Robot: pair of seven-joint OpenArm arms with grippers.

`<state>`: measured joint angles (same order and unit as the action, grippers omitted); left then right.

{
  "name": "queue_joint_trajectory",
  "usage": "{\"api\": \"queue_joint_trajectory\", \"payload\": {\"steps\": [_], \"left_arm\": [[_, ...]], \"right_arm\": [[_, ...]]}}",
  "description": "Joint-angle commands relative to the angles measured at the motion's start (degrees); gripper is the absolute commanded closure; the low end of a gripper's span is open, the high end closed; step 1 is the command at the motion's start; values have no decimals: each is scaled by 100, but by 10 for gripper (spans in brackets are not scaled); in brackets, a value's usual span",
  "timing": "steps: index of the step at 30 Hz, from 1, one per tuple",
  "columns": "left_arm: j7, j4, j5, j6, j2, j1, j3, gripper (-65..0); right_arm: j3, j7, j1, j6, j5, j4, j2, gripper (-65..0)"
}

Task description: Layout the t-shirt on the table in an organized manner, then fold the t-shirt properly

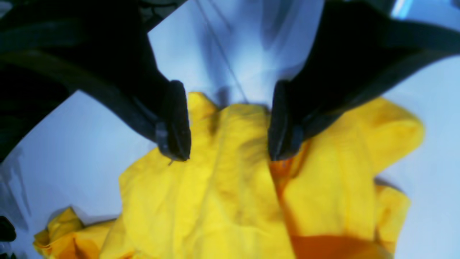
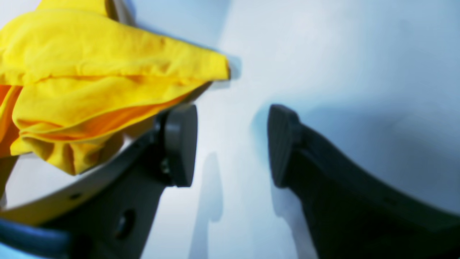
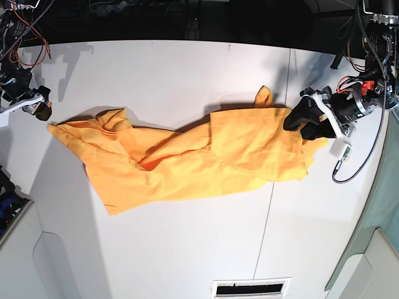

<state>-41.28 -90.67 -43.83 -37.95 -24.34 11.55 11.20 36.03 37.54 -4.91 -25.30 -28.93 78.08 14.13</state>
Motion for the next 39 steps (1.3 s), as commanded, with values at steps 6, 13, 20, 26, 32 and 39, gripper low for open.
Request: {"api": "queue_joint_trajectory", "payload": {"steps": [6, 13, 20, 26, 32, 39], "left_arm": [[621, -74, 278, -17, 221, -76, 2, -377], [669, -74, 319, -22, 457, -105, -7, 0], [136, -341, -428, -31, 251, -105, 407, 0], [-184, -831, -791, -90, -195, -103, 927, 0], [-190, -833, -968, -205, -540, -105, 929, 0], [-289, -833, -1130, -205, -535, -107, 929, 0]], "right_arm": [[33, -155, 59, -42, 87, 4, 94, -310], [26, -177, 61, -46, -188, -42, 83, -310], [0, -149, 142, -271, -459, -42, -448, -310], [7, -166, 181, -474, -820, 205, -669, -310], [151, -258, 616, -358, -98, 398, -621, -310], [-466, -785, 1263, -302, 962, -645, -619, -309]]}}
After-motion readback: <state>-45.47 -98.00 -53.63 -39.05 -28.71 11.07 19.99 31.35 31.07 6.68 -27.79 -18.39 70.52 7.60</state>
